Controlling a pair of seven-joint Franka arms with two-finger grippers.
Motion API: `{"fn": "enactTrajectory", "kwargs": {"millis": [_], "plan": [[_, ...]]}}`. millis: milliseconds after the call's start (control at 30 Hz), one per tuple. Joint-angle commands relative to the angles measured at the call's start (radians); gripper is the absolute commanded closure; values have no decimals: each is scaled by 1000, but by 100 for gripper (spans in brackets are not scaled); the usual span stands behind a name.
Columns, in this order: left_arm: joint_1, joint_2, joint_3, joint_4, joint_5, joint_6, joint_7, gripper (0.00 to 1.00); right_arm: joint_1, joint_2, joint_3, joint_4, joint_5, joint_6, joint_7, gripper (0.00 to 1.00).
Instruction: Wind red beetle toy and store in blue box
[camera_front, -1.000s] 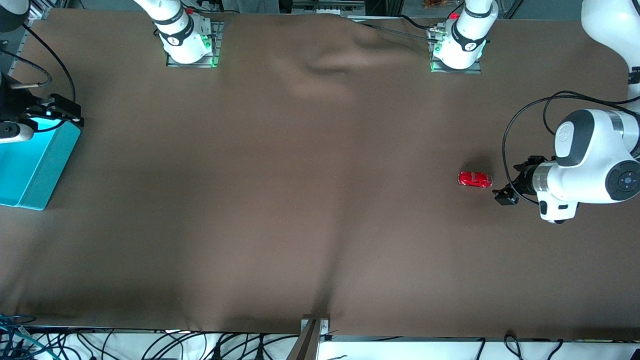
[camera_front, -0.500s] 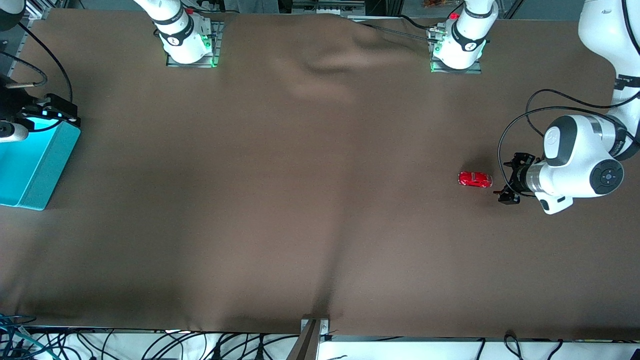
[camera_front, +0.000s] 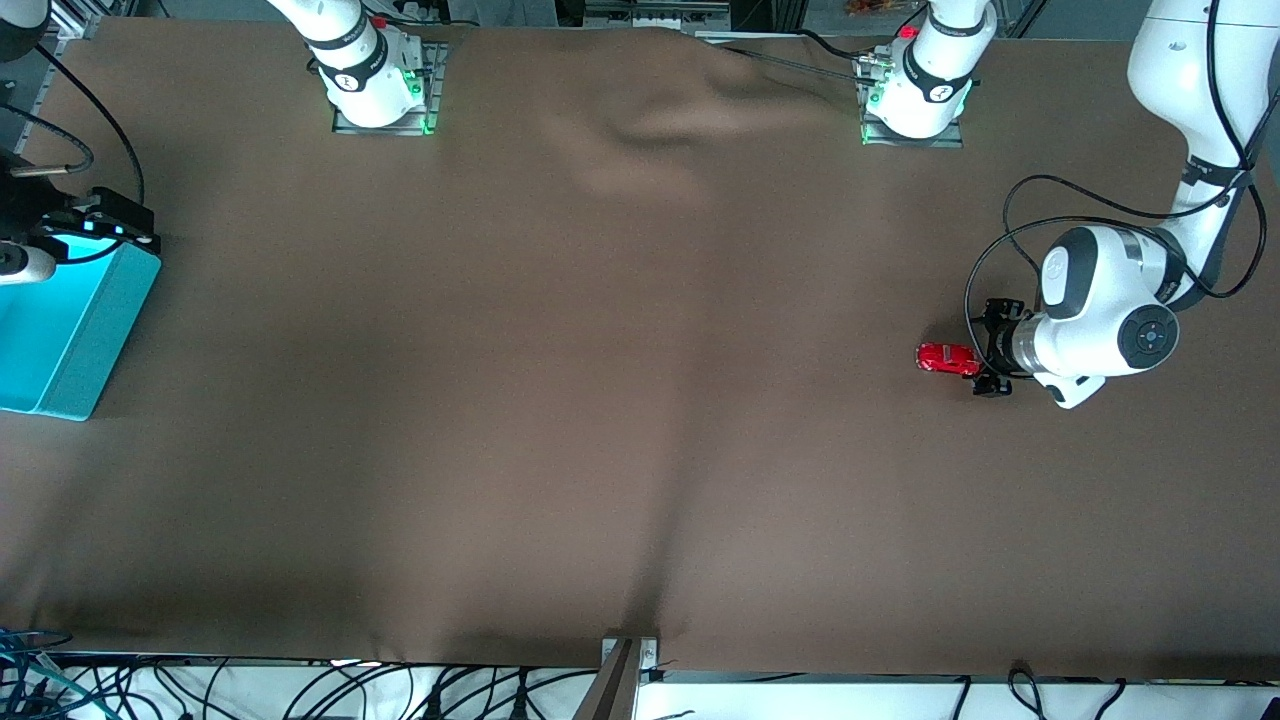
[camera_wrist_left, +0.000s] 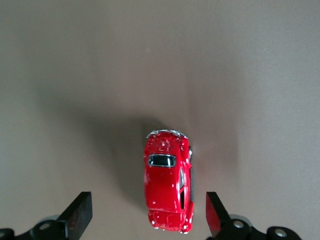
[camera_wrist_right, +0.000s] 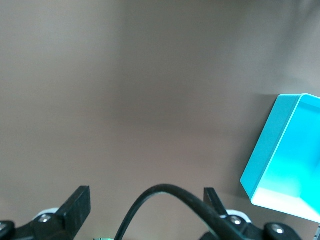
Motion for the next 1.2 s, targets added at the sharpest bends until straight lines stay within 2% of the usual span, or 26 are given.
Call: {"fn": "enactTrajectory", "kwargs": {"millis": [0,933,967,1033,1067,1100,1167], "plan": [[-5,-17,-1,-46,-23,74,-49,0,-3,0,1,18,-5,-9,9,0],[4,29,-1,-65,-23,171,-90,0,-3,0,1,18,-6,-9,9,0],[4,32,-1,-65,-23,176,-92,4,-3,-2,1,18,-6,-9,9,0],[2,35,-1,-65,-22,179,-95,19,-3,0,1,18,-6,-9,9,0],[2,35,-1,-65,-22,179,-96,31,-3,0,1,18,-5,-9,9,0],[1,37,-1,-66,-22,179,-98,50,-3,0,1,18,-5,-9,9,0],[-2,37,-1,-65,-17,177,-106,77,-3,0,1,18,-5,-9,9,0]]}}
